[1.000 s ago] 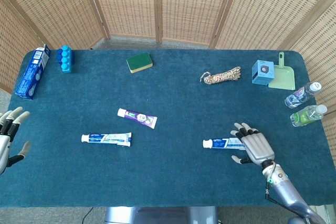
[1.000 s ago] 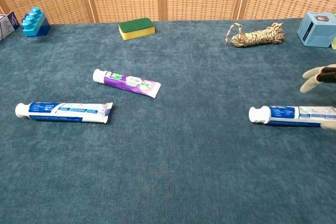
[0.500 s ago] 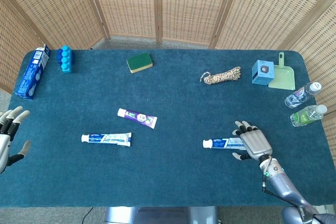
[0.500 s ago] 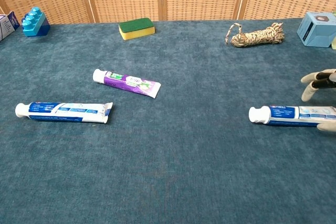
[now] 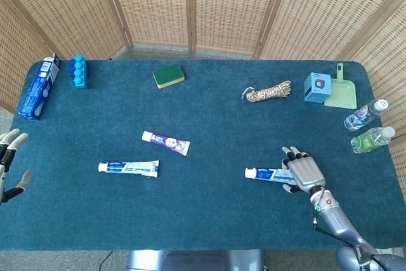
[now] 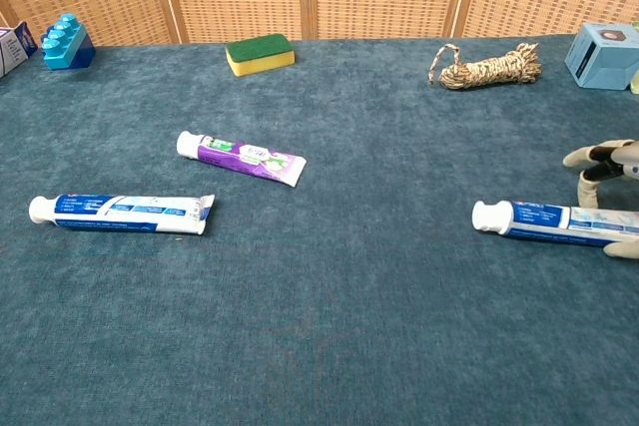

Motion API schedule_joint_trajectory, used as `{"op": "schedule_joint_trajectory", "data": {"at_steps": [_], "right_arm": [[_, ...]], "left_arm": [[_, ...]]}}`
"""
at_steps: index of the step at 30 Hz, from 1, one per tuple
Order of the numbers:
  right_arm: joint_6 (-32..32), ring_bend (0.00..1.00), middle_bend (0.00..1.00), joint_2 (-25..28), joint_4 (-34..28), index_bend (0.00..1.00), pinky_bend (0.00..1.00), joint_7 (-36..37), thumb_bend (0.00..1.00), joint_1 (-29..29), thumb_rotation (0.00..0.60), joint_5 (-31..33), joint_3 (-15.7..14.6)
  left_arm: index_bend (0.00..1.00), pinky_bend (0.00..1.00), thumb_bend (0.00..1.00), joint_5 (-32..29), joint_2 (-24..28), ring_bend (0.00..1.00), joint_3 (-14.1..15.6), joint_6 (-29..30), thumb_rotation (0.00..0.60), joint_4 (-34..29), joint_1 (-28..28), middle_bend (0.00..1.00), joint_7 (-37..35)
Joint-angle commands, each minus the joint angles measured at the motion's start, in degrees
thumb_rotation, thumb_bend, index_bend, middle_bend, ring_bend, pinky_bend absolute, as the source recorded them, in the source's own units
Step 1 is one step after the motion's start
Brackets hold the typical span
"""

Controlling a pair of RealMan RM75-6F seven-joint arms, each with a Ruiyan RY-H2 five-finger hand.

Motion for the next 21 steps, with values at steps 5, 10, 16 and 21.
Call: {"op": "schedule_joint_trajectory", "data": {"at_steps": [5,10,16,21], "right_arm": [[-0.2,0.20,0.27,-0.7,-0.1,0.51,0.25,1.0,0.26,0.7,0.600,1.0,0.6],[0.0,0.36,0.46,-0.4,-1.3,0.65,0.31,3.2,0.30,1.1,0.600,0.6,1.1],[-0.9,0.54,0.63,0.0,-1.9,0.79,0.43,7.5,0.37,1.2,0.600,-0.2,1.1],[-1.5,0.66,0.71,0.9,-2.2,0.86,0.56,12.0,0.43,1.2,0.600,-1.5,1.2]], "left_arm": [[0.10,0.09,0.34,-0.1,0.2,0.12,0.1,0.7,0.600,0.3,0.5,0.09,-0.6],[0.10,0.10,0.34,0.0,0.4,0.12,0.0,1.2,0.600,0.5,0.8,0.09,-1.1],[0.09,0.10,0.34,0.0,0.4,0.12,0.0,1.4,0.600,0.5,0.9,0.09,-1.1],[0.09,0.10,0.34,-0.2,0.2,0.12,0.1,1.0,0.600,0.4,0.8,0.09,-1.1]]}}
